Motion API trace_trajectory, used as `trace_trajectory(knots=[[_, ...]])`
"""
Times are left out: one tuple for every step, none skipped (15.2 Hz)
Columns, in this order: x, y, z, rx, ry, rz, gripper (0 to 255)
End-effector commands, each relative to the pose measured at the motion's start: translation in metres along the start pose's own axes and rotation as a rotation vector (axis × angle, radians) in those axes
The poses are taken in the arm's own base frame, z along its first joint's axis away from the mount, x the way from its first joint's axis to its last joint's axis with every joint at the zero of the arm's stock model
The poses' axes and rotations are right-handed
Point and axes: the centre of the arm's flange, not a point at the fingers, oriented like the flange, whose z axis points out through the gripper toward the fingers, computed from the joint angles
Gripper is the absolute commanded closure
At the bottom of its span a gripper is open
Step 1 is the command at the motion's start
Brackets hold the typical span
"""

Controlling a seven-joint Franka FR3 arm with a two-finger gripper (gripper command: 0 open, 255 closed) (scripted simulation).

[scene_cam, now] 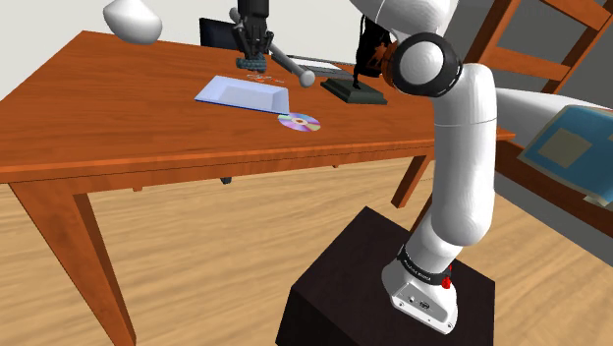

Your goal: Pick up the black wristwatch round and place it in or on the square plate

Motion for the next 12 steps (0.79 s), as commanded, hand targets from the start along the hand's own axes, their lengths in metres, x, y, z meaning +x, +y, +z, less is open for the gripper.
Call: trace_trajectory(knots=[[0.002,0.002,0.009,0.000,0.001,-0.001,255],[0.002,0.002,0.015,0.000,0.001,-0.001,255],[0.003,0.002,0.020,0.000,0.001,-0.001,255],[0.004,0.002,0.025,0.000,0.001,-0.001,255],[0.005,0.002,0.030,0.000,0.001,-0.001,255],[0.006,0.002,0.035,0.000,0.001,-0.001,255],[0.006,0.003,0.041,0.000,0.001,-0.001,255],[0.007,0.003,0.046,0.000,0.001,-0.001,255],[0.008,0.003,0.050,0.000,0.001,-0.001,255],[0.008,0.003,0.050,0.000,0.001,-0.001,255],[0.008,0.003,0.050,0.000,0.001,-0.001,255],[0.008,0.003,0.050,0.000,0.001,-0.001,255]])
